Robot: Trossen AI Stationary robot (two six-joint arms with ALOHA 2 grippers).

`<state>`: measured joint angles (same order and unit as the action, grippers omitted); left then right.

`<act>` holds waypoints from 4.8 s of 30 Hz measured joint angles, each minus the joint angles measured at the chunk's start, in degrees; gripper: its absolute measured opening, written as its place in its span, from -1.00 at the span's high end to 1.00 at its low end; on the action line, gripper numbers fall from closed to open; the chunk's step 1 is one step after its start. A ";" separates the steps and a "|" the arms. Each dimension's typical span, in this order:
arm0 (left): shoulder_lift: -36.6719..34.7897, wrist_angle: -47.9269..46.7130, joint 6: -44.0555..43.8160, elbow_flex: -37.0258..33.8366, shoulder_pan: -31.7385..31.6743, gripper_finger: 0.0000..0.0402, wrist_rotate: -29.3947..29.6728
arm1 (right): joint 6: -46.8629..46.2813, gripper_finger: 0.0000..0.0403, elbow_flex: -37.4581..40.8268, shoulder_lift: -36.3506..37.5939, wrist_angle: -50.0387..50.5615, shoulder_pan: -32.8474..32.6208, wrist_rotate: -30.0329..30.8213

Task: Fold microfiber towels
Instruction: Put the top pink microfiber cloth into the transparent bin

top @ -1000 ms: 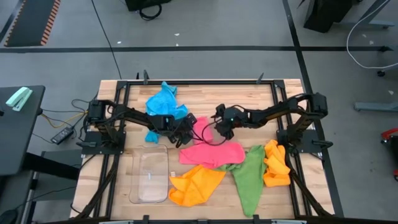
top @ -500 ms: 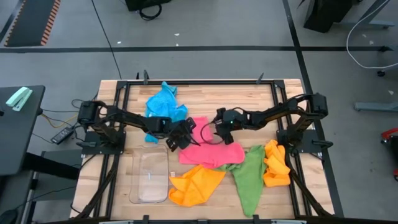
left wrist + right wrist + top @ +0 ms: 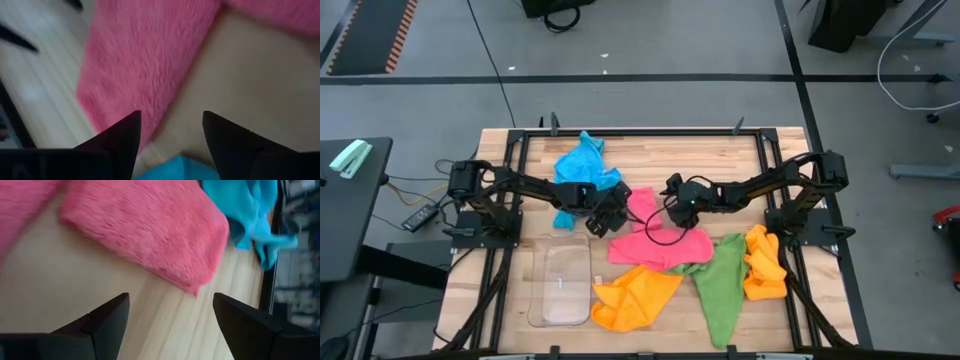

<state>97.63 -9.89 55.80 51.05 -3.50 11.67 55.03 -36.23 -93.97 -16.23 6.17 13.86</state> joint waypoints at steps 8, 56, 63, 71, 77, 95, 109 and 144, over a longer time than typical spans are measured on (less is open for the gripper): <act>3.60 3.17 1.89 0.00 -0.47 -0.10 -0.20 | 9.85 -0.48 -0.29 -0.03 -0.88 1.23 -6.46; 8.45 15.95 9.05 0.00 -7.75 0.14 0.49 | 35.78 -0.48 -13.25 -6.73 17.51 1.58 -8.21; 11.28 26.43 11.39 0.00 -8.30 0.19 0.69 | 33.38 -0.48 -13.22 -6.75 17.03 1.55 -9.53; 11.28 25.12 10.61 0.00 -8.96 0.29 1.18 | 31.73 -0.48 -13.20 -6.75 16.39 0.70 -12.10; 11.28 25.09 10.54 0.00 -8.47 0.34 1.17 | 31.33 -0.45 -13.20 -6.75 16.28 0.76 -14.53; 11.26 25.47 7.40 0.00 -7.01 0.35 1.19 | 30.46 0.27 -13.20 -8.04 17.04 1.66 -17.54; 5.27 16.79 3.61 -0.04 -4.09 0.33 6.76 | 26.21 0.89 -13.16 -9.37 16.21 1.57 -16.16; -5.34 5.89 -25.83 0.02 0.07 0.13 -3.13 | -1.84 0.97 -13.16 -2.62 15.23 3.56 -15.53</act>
<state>92.28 -4.00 29.98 51.07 -3.43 8.54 53.19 -49.39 -96.60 -0.99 9.74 -1.68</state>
